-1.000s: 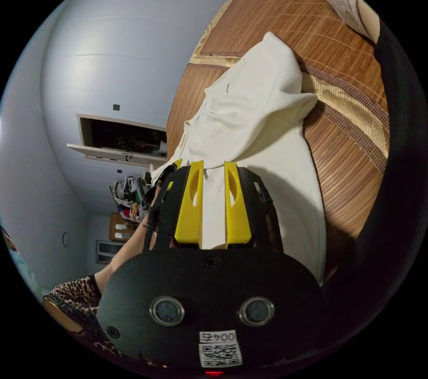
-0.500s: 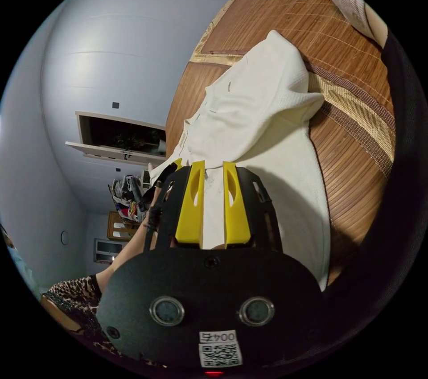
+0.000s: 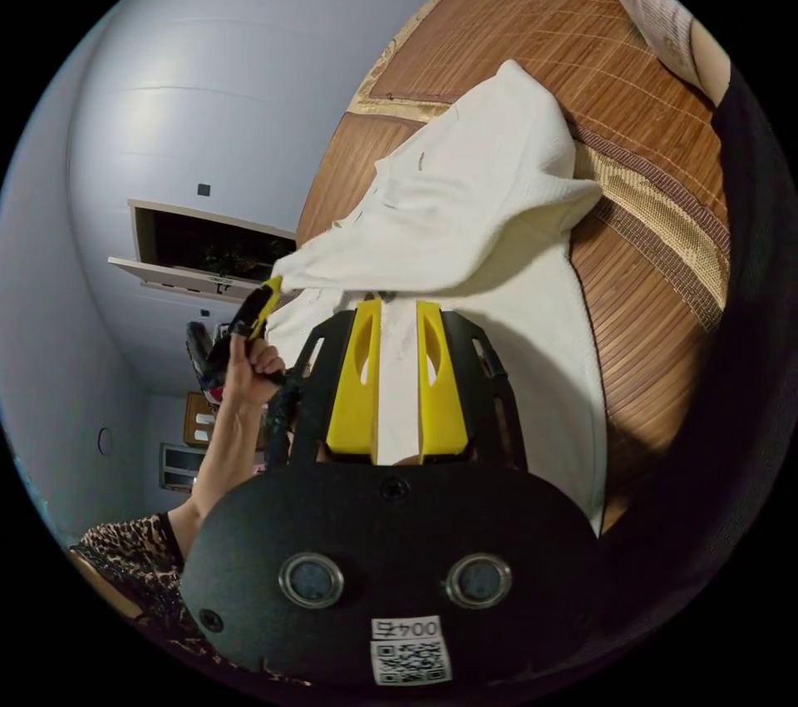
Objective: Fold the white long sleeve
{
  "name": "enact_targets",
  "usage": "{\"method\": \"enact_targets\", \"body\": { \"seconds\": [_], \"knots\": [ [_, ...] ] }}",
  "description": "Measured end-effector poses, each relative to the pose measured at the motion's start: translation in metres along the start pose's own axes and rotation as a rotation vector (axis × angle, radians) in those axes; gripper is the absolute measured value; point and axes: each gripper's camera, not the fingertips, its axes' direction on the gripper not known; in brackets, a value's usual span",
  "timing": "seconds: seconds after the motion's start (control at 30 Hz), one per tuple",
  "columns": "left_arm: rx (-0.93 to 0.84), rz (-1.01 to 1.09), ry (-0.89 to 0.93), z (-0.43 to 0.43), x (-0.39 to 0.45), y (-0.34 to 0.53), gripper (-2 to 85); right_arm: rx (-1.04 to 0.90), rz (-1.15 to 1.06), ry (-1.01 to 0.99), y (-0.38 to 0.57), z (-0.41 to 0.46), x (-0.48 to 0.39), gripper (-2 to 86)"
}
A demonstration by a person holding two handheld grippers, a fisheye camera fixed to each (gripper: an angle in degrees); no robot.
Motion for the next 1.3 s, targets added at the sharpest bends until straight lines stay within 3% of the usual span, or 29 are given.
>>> {"method": "enact_targets", "body": {
  "seconds": [0.27, 0.37, 0.47, 0.53, 0.57, 0.73, 0.97, 1.13, 1.3],
  "knots": [
    [-0.139, -0.111, -0.109, 0.039, -0.067, 0.063, 2.1, 0.007, 0.007, 0.049, 0.004, 0.020, -0.027, 7.7],
    [-0.140, -0.133, -0.093, 0.050, -0.079, 0.074, 1.9, 0.024, -0.064, 0.169, 0.002, 0.019, -0.052, 7.4],
    [-0.154, -0.209, -0.010, 0.057, -0.103, 0.075, 1.4, 0.060, -0.268, 0.394, -0.002, 0.009, -0.098, 6.9],
    [-0.141, -0.252, 0.066, 0.058, -0.120, 0.080, 1.2, 0.110, -0.485, 0.716, -0.007, 0.008, -0.137, 6.7],
    [-0.138, -0.257, 0.075, 0.059, -0.122, 0.080, 1.2, 0.083, -0.519, 0.763, -0.011, 0.011, -0.144, 6.7],
    [-0.130, -0.265, 0.089, 0.061, -0.132, 0.083, 0.9, -0.284, -0.817, 1.008, -0.027, 0.076, -0.152, 5.4],
    [-0.125, -0.272, 0.102, 0.062, -0.141, 0.085, 1.0, -0.357, -1.012, 1.093, -0.010, 0.123, -0.165, 7.9],
    [-0.123, -0.273, 0.103, 0.063, -0.145, 0.086, 1.0, -0.364, -1.081, 1.118, -0.010, 0.137, -0.174, 2.7],
    [-0.121, -0.276, 0.107, 0.064, -0.148, 0.088, 0.9, -0.403, -0.902, 1.167, -0.033, 0.131, -0.164, 1.3]
  ]
}}
